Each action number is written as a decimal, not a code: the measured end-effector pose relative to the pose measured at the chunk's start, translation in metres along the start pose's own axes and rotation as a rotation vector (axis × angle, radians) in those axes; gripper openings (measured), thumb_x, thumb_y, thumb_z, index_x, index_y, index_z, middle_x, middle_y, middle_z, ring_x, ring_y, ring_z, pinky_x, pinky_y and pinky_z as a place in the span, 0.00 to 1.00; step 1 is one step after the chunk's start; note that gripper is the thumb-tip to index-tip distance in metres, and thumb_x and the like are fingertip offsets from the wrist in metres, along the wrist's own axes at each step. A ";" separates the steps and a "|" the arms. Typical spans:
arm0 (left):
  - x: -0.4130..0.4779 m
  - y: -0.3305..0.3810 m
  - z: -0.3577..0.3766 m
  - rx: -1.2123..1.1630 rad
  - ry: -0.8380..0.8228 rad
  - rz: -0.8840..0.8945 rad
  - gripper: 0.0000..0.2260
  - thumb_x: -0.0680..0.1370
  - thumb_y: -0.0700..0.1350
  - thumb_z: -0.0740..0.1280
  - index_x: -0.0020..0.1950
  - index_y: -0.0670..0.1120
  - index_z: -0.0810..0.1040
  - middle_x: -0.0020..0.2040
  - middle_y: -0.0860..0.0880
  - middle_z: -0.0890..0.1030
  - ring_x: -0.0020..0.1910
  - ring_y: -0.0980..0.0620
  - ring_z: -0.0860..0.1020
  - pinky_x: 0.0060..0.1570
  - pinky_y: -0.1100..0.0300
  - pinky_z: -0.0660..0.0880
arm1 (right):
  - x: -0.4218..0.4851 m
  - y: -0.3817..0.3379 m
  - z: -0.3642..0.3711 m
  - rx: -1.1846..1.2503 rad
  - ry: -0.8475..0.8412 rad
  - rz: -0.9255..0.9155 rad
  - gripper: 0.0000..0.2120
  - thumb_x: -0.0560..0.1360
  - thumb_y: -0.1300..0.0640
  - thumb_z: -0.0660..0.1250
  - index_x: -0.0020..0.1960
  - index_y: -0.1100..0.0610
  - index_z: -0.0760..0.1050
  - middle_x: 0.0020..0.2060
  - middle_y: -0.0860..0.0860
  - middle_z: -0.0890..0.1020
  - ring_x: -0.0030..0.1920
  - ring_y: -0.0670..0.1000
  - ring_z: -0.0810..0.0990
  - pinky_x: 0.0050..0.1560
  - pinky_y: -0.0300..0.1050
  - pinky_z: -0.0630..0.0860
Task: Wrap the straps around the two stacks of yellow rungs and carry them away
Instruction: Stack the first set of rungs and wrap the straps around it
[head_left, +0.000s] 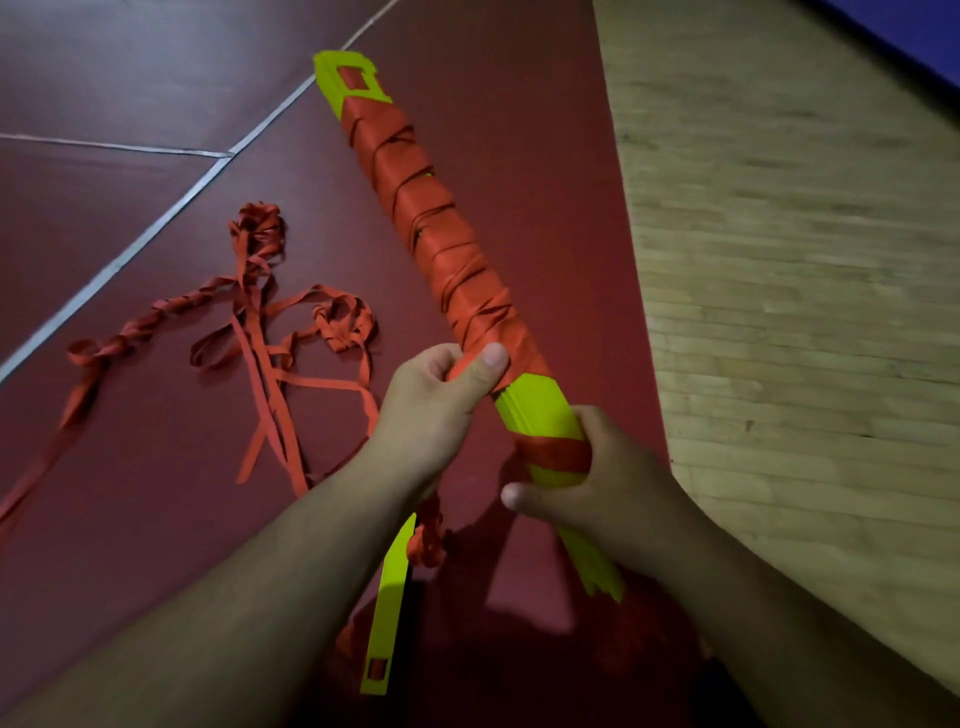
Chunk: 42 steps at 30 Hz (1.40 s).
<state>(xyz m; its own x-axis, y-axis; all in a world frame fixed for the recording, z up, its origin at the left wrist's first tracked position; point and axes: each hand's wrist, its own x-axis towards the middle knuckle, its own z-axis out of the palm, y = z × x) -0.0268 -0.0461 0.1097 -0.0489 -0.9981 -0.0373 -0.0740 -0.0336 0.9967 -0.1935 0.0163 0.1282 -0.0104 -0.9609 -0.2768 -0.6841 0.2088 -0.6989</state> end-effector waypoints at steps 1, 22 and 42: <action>-0.001 -0.001 0.002 0.031 0.002 0.020 0.26 0.71 0.63 0.68 0.41 0.38 0.72 0.28 0.53 0.64 0.26 0.57 0.62 0.27 0.58 0.59 | 0.000 -0.001 0.004 -0.056 0.041 0.008 0.25 0.63 0.39 0.78 0.54 0.45 0.71 0.45 0.43 0.80 0.47 0.46 0.80 0.49 0.48 0.78; 0.001 0.005 -0.001 -0.238 -0.103 0.027 0.17 0.71 0.58 0.74 0.40 0.48 0.71 0.29 0.49 0.66 0.23 0.57 0.63 0.25 0.62 0.58 | 0.007 0.010 -0.016 0.421 -0.297 -0.069 0.17 0.70 0.53 0.78 0.57 0.50 0.79 0.46 0.52 0.86 0.43 0.49 0.83 0.47 0.54 0.80; 0.014 0.024 -0.035 0.223 -0.040 0.248 0.13 0.78 0.46 0.70 0.34 0.47 0.74 0.24 0.55 0.74 0.22 0.60 0.67 0.25 0.67 0.64 | 0.008 0.007 -0.014 0.280 0.157 -0.089 0.11 0.66 0.54 0.80 0.42 0.56 0.79 0.34 0.57 0.84 0.35 0.61 0.83 0.35 0.55 0.79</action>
<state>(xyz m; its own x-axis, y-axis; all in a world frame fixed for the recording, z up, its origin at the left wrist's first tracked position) 0.0060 -0.0630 0.1362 -0.1314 -0.9716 0.1970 -0.2710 0.2263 0.9356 -0.2092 0.0077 0.1304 -0.0862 -0.9894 -0.1168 -0.4608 0.1435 -0.8758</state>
